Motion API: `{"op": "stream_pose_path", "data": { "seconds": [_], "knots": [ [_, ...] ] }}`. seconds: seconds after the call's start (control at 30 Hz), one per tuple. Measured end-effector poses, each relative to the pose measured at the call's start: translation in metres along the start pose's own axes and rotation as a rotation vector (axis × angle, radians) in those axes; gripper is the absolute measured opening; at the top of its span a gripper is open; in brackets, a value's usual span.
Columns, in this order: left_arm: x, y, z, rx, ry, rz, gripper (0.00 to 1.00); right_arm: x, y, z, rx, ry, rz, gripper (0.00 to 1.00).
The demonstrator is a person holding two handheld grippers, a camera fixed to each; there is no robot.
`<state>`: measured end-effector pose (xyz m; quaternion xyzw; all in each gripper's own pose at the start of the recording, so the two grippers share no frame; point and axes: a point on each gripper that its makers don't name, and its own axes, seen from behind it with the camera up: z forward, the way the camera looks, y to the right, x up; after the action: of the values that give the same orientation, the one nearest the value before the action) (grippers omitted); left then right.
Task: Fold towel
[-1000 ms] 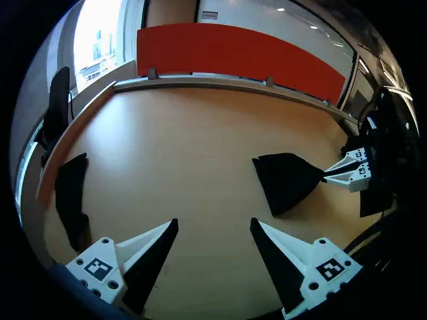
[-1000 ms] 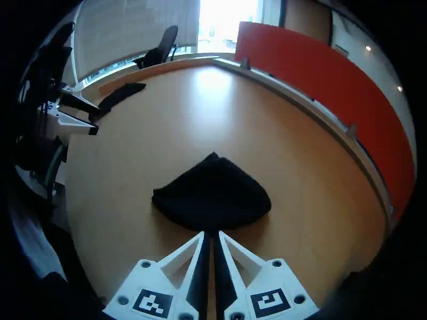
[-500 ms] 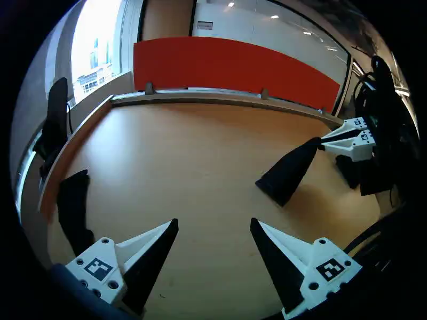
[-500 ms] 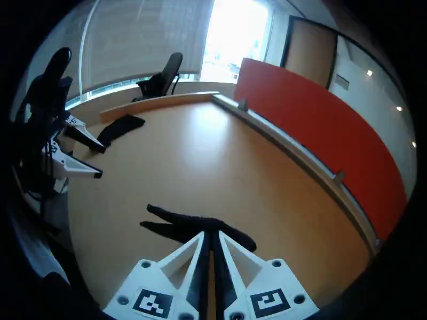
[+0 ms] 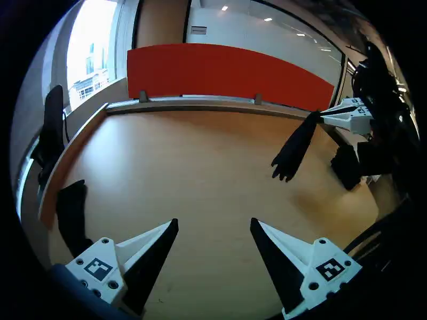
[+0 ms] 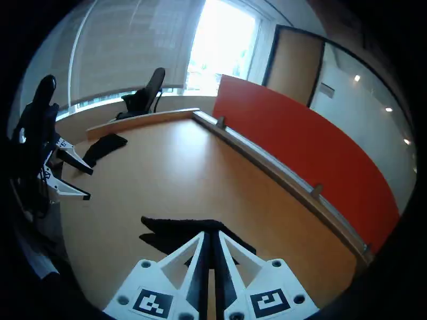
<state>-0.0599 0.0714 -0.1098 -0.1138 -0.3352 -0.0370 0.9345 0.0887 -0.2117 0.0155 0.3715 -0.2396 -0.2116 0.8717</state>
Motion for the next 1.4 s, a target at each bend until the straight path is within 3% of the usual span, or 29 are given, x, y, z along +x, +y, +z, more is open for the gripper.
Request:
{"op": "stream_pose_path", "data": {
  "seconds": [0.37, 1.0, 1.4],
  "knots": [
    [0.002, 0.004, 0.006, -0.004, -0.009, 0.006, 1.0, -0.019, 0.058, -0.021, -0.067, -0.025, 0.039, 0.05],
    [0.01, 0.018, 0.014, -0.006, -0.019, 0.017, 1.0, -0.069, 0.183, -0.08, -0.215, -0.092, 0.079, 0.05],
    [0.008, 0.025, 0.014, -0.003, -0.031, 0.026, 1.0, -0.098, 0.236, -0.108, -0.267, -0.142, 0.09, 0.05]
  ]
}}
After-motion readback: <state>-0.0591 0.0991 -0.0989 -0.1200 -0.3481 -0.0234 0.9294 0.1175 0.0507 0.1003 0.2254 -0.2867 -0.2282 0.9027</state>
